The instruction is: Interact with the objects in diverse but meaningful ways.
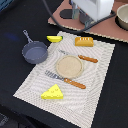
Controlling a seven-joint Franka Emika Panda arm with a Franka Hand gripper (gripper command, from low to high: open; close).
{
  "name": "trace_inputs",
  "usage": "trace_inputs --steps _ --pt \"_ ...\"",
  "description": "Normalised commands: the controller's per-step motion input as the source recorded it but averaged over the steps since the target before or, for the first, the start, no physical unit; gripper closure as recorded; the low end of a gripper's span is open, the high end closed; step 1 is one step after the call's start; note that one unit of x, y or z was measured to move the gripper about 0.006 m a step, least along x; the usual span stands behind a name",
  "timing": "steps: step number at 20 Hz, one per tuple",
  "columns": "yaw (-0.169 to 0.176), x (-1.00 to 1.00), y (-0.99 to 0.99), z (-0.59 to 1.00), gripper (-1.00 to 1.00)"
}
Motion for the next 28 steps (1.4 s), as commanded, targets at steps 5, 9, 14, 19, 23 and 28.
trace_inputs --steps 5,9,14,19,23,28 --pt "-0.021 0.10 -0.87 -0.20 -1.00" --pt "-0.019 0.18 -0.86 -0.17 -1.00" --pt "-0.021 0.20 -0.85 -0.16 -1.00" --pt "-0.024 0.17 -0.84 -0.18 -1.00" --pt "-0.028 0.25 -0.70 -0.15 -1.00" --pt "-0.021 0.25 -0.67 -0.14 -1.00"
